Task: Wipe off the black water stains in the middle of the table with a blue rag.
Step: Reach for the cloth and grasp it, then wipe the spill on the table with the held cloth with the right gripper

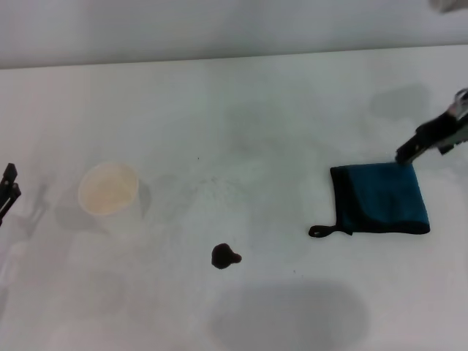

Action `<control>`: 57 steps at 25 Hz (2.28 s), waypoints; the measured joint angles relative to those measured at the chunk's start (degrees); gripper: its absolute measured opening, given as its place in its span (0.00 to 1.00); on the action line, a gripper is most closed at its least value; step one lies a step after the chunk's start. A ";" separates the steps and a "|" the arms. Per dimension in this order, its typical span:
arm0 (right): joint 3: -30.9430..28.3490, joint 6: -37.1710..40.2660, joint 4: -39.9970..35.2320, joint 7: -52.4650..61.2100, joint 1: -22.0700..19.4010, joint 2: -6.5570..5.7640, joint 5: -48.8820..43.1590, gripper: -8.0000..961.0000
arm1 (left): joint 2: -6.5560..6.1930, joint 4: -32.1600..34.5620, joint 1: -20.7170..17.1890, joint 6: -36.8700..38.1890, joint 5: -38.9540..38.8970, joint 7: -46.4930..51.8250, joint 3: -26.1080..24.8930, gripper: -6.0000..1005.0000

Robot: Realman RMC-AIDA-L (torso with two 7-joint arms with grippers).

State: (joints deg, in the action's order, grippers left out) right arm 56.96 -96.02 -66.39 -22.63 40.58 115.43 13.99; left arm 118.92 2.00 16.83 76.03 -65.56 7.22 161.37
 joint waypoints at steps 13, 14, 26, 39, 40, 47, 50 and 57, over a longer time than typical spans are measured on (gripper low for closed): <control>26.31 8.18 0.46 18.92 -2.00 0.42 2.04 0.88 | -0.09 -0.65 1.00 0.09 -3.02 -1.15 0.00 0.88; 27.08 8.70 0.74 19.33 -1.89 0.43 2.88 0.88 | -0.09 -0.66 1.03 0.09 -3.04 -1.15 0.00 0.88; 32.47 13.83 8.42 20.95 0.89 0.24 6.46 0.88 | -0.09 -0.87 1.37 0.05 -3.89 -1.25 -0.01 0.88; 32.44 15.43 15.96 20.47 3.79 -0.02 4.85 0.88 | -0.09 -0.86 2.17 -0.29 -3.88 -1.25 0.00 0.87; 32.46 15.43 15.97 20.36 3.79 -0.01 4.80 0.88 | -0.09 -0.86 2.28 -0.33 -3.88 -1.25 0.00 0.87; 32.82 15.09 16.19 20.08 4.23 0.17 4.51 0.88 | -0.09 -0.86 2.50 -0.45 -3.87 -1.25 0.00 0.87; 33.03 14.45 16.02 20.07 4.38 0.19 4.38 0.88 | -0.09 -0.94 2.53 -0.45 -3.87 -1.25 0.00 0.87; 32.81 11.73 15.87 18.75 4.88 0.12 4.68 0.88 | -0.01 -1.36 2.60 -0.45 -3.87 -1.25 0.00 0.87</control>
State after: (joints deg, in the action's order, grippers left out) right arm 89.77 -84.29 -50.52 -3.89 45.46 115.55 18.68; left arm 118.91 0.64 19.42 75.58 -69.43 5.97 161.37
